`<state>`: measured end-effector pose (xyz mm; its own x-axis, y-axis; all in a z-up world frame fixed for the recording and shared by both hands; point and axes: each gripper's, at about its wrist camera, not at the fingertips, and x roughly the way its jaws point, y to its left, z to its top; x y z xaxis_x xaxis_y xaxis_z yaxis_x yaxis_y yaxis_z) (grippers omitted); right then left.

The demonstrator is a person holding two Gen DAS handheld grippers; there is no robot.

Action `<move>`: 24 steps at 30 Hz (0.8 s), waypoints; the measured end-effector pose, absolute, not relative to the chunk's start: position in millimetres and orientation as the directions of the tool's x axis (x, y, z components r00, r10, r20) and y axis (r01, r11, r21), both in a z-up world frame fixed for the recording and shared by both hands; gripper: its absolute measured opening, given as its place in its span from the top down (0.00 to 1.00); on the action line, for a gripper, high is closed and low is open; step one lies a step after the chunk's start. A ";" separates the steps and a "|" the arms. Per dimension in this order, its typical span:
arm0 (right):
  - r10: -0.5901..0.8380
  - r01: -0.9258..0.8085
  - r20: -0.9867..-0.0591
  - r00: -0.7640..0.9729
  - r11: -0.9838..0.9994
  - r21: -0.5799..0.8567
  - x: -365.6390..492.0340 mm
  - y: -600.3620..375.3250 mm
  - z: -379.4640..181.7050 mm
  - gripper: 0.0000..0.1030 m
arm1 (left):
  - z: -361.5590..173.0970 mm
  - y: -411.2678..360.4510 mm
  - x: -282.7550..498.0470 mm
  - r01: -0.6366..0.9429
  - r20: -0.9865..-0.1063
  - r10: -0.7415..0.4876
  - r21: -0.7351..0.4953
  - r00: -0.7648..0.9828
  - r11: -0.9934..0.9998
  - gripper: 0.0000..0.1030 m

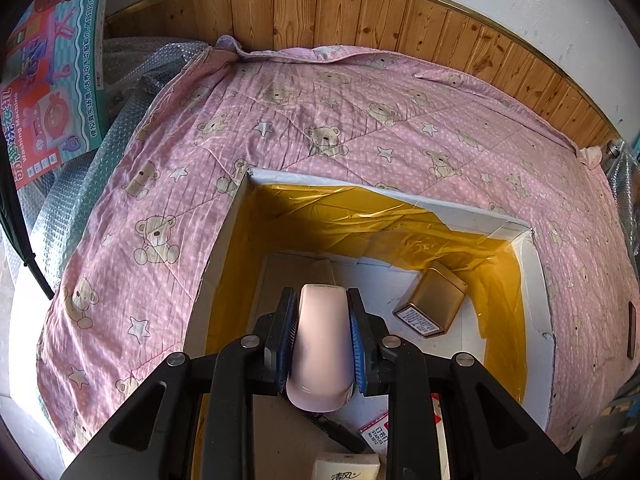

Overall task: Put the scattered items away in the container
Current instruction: 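Open the right tool to drop the stapler while the left tool drops the glasses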

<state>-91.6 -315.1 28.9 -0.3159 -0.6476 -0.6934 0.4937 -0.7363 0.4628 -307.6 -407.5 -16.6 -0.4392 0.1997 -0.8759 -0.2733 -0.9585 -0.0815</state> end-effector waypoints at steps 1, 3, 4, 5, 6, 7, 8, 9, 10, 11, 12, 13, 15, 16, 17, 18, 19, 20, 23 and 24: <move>-0.647 0.493 -0.693 -0.317 -0.737 0.462 -90.9 -315.4 29.5 0.81 | -16.3 -407.1 -308.6 -0.272 -0.876 0.199 -0.082 -0.439 -0.959 0.76; -0.647 0.492 -0.694 -0.317 -0.737 0.462 -90.7 -315.4 29.6 0.81 | -16.2 -407.0 -310.9 -0.269 -0.876 0.196 -0.079 -0.441 -0.960 0.76; -0.645 0.490 -0.695 -0.318 -0.739 0.462 -91.0 -315.8 29.5 0.81 | -16.2 -406.9 -312.0 -0.269 -0.876 0.194 -0.076 -0.442 -0.960 0.76; -0.645 0.489 -0.695 -0.317 -0.739 0.463 -91.5 -315.9 29.4 0.81 | -16.3 -406.7 -313.3 -0.269 -0.876 0.192 -0.074 -0.443 -0.960 0.76; -0.645 0.487 -0.695 -0.318 -0.740 0.463 -92.0 -315.9 29.2 0.81 | -16.2 -406.5 -314.6 -0.267 -0.876 0.188 -0.071 -0.445 -0.961 0.75; -0.644 0.485 -0.696 -0.318 -0.741 0.464 -92.5 -315.9 29.1 0.81 | -16.2 -406.5 -316.1 -0.265 -0.876 0.185 -0.068 -0.446 -0.962 0.75; -0.643 0.486 -0.697 -0.317 -0.741 0.463 -92.8 -316.3 28.8 0.80 | -16.5 -406.7 -317.6 -0.264 -0.876 0.182 -0.066 -0.447 -0.962 0.75; -0.640 0.492 -0.699 -0.319 -0.742 0.455 -92.7 -317.5 28.9 0.77 | -17.5 -407.2 -319.4 -0.261 -0.876 0.180 -0.064 -0.448 -0.963 0.75; -0.628 0.499 -0.706 -0.326 -0.749 0.435 -92.0 -319.0 28.7 0.77 | -18.8 -407.6 -321.7 -0.259 -0.876 0.178 -0.063 -0.449 -0.964 0.75; -0.619 0.503 -0.712 -0.331 -0.754 0.422 -91.7 -320.1 28.2 0.66 | -20.8 -407.8 -324.0 -0.254 -0.877 0.165 -0.051 -0.451 -0.966 0.73; -0.616 0.501 -0.715 -0.332 -0.757 0.419 -91.6 -319.7 27.0 0.50 | -23.6 -409.6 -326.4 -0.240 -0.879 0.139 -0.029 -0.457 -0.970 0.71; -0.617 0.498 -0.714 -0.330 -0.757 0.423 -91.5 -318.6 25.9 0.49 | -26.6 -414.2 -328.3 -0.207 -0.881 0.114 -0.019 -0.458 -0.978 0.63; -0.625 0.496 -0.712 -0.320 -0.751 0.437 -92.0 -315.9 24.1 0.49 | -28.3 -422.8 -326.5 -0.181 -0.881 0.140 -0.063 -0.452 -0.981 0.62; -0.625 0.489 -0.710 -0.324 -0.754 0.440 -92.2 -313.4 24.1 0.49 | -27.8 -422.8 -322.8 -0.188 -0.880 0.140 -0.059 -0.453 -0.980 0.62; -0.631 0.484 -0.703 -0.329 -0.752 0.448 -92.5 -310.3 24.8 0.49 | -26.3 -422.4 -317.8 -0.189 -0.878 0.126 -0.041 -0.462 -0.981 0.62; -0.639 0.479 -0.694 -0.332 -0.748 0.459 -92.4 -306.7 25.7 0.49 | -24.0 -420.9 -312.2 -0.198 -0.875 0.126 -0.034 -0.468 -0.980 0.62; -0.642 0.474 -0.689 -0.338 -0.748 0.464 -92.2 -303.2 27.3 0.49 | -20.9 -420.3 -306.3 -0.210 -0.872 0.136 -0.040 -0.471 -0.977 0.62; -0.640 0.471 -0.686 -0.346 -0.751 0.464 -91.5 -300.2 29.6 0.49 | -17.3 -420.5 -300.7 -0.214 -0.868 0.143 -0.044 -0.476 -0.976 0.62; -0.627 0.466 -0.686 -0.369 -0.763 0.447 -86.0 -291.4 37.2 0.49 | -4.1 -422.8 -284.1 -0.215 -0.855 0.163 -0.062 -0.492 -0.975 0.62; -0.622 0.466 -0.687 -0.376 -0.768 0.440 -83.6 -288.8 39.4 0.49 | 1.0 -423.9 -278.1 -0.212 -0.849 0.169 -0.069 -0.500 -0.975 0.62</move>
